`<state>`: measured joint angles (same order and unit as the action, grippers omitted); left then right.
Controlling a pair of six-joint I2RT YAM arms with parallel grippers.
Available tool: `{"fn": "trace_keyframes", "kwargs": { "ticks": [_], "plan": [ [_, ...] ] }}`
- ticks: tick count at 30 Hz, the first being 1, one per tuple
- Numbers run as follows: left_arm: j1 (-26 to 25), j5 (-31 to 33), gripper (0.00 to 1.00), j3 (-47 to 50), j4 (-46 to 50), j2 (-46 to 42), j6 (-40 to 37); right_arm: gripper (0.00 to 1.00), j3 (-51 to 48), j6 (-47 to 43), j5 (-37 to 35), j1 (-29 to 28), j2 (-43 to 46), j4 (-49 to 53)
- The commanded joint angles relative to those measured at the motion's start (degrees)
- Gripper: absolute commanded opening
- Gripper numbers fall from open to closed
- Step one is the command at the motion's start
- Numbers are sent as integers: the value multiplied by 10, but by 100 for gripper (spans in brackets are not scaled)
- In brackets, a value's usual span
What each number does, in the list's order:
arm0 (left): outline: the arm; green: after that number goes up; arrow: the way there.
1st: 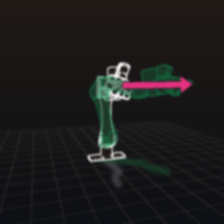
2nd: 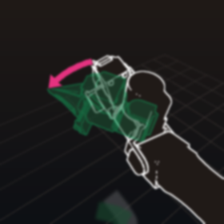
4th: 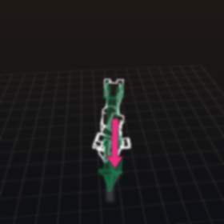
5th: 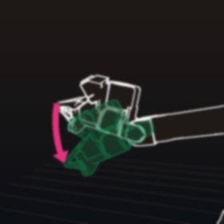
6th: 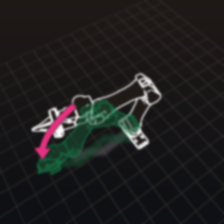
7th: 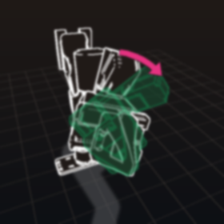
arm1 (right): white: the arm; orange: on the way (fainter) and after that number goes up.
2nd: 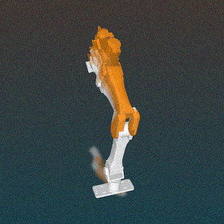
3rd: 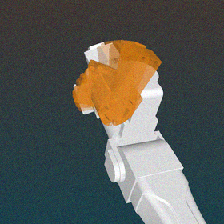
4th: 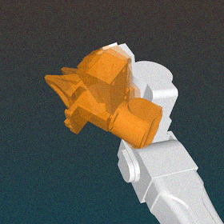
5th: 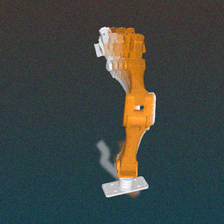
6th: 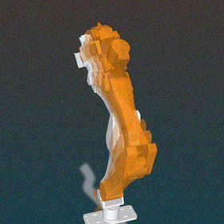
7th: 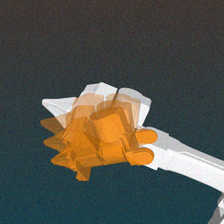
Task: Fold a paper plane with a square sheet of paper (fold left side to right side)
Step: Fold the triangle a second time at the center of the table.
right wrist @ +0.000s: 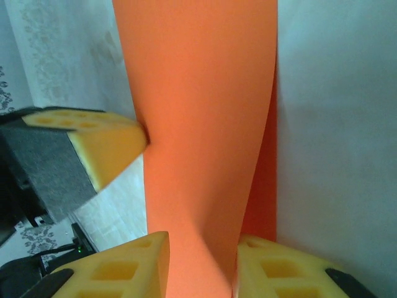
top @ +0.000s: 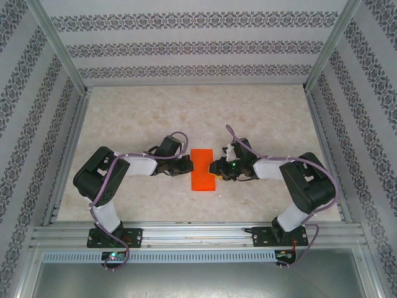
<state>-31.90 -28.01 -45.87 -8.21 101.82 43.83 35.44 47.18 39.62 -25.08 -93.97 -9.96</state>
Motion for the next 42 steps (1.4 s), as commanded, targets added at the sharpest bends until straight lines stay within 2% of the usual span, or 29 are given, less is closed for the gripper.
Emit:
{"fn": "trace_keyframes", "kwargs": {
  "ticks": [1, 8, 13, 20, 27, 31, 35, 38, 42],
  "plan": [
    [-10, 16, 0, 19, 39, -2, 4, 30, 20, -25, 18, 11, -20, -11],
    [-10, 15, 0, 23, 33, -7, 4, 26, 36, -43, 28, 29, -48, -6],
    [-10, 16, 0, 19, 34, -15, 3, 17, 36, -57, 31, 34, -58, 3],
    [-10, 21, 8, 22, 28, -51, -7, 1, 37, -67, 28, 34, -57, 19],
    [-19, 43, 22, 44, 44, -150, -68, 0, 44, -49, 25, 34, -22, 55],
    [-60, 74, 33, 44, 100, -217, -144, 0, 56, -38, 25, 33, -9, 96],
    [-126, 114, 47, 40, 144, -256, -206, 0, 60, -19, 27, 35, -6, 109],
    [-184, 156, 55, 18, 175, -250, -238, 0, 63, -5, 31, 35, -6, 110],
    [-258, 238, 61, -40, 228, -199, -266, 0, 66, 0, 28, 35, 0, 114]
  ]
}}
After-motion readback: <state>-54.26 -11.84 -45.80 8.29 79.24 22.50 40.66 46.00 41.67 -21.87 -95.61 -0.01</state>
